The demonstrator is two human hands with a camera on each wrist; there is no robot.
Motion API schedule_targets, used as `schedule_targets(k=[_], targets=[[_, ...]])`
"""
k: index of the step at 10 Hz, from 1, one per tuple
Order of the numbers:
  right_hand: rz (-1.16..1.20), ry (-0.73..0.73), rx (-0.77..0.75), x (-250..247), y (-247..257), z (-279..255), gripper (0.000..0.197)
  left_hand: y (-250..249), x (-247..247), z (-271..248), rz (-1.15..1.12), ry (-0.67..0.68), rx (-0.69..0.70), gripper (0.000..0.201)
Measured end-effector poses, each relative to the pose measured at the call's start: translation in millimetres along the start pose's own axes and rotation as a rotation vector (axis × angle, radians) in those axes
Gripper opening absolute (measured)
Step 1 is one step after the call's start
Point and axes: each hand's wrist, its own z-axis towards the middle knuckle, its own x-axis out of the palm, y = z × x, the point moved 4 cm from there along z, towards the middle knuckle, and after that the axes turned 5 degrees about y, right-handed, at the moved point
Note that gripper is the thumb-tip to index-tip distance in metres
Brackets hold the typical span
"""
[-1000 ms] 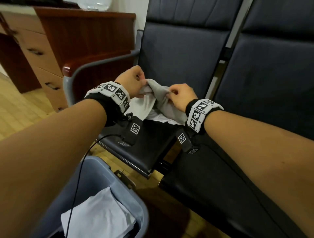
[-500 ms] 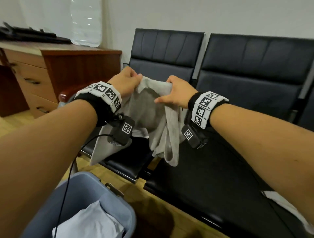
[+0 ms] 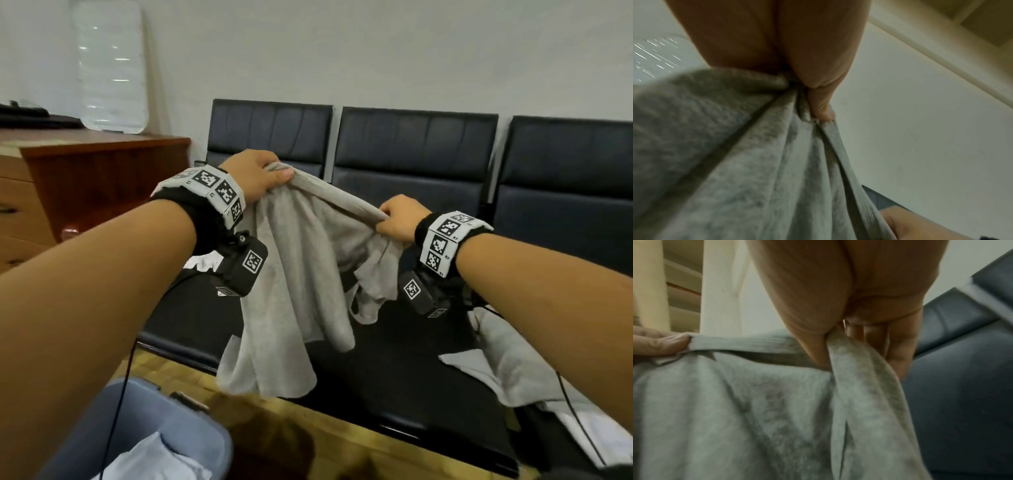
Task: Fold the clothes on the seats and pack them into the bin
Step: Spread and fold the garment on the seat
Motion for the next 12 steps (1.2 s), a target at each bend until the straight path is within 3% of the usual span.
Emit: schedule_targets(k=[1, 3, 4, 5, 6, 7, 8, 9, 10, 11, 12], targets=[[0.018, 0.035, 0.109, -13.2, -45.8, -20.9, 0.015, -16.4, 17.0, 2.3, -0.004, 0.045, 0.000, 0.025], [-0.072, -0.046, 0.210, -58.9, -102.4, -57.2, 0.008, -73.1, 62.8, -1.1, 0.113, 0.305, 0.100, 0.041], [-0.022, -0.101, 0.270, -81.4, -123.8, -58.9, 0.017, -94.1, 75.1, 6.4, 0.018, 0.290, 0.070, 0.025], [-0.019, -0.138, 0.304, -101.7, -132.6, -46.4, 0.023, -88.8, 96.5, 19.7, -0.309, 0.318, -0.076, 0.037], [-0.097, -0.175, 0.304, -111.0, -124.3, -17.3, 0.021, -58.3, 133.0, 31.0, -0.478, 0.289, -0.215, 0.049], [-0.115, -0.202, 0.235, -97.0, -117.0, 33.8, 0.029, -15.9, 177.5, 45.2, -0.329, 0.296, -0.265, 0.047], [0.012, -0.180, 0.180, -36.6, -114.4, 98.0, 0.044, 35.5, 214.9, 55.9, -0.178, 0.295, -0.376, 0.044], [0.015, 0.006, 0.194, 38.9, -115.1, 121.0, 0.070, 96.5, 257.6, 54.6, -0.076, 0.309, -0.532, 0.055], [-0.076, 0.205, 0.287, 126.0, -134.5, 113.4, 0.044, 137.7, 296.4, 36.0, -0.131, 0.386, -0.642, 0.074], [-0.097, 0.276, 0.437, 169.7, -172.0, 98.0, 0.035, 156.6, 320.0, 34.1, -0.083, 0.449, -0.643, 0.090], [-0.048, 0.337, 0.556, 193.0, -193.8, 86.3, 0.051, 160.0, 331.3, 38.9, -0.054, 0.478, -0.636, 0.090]])
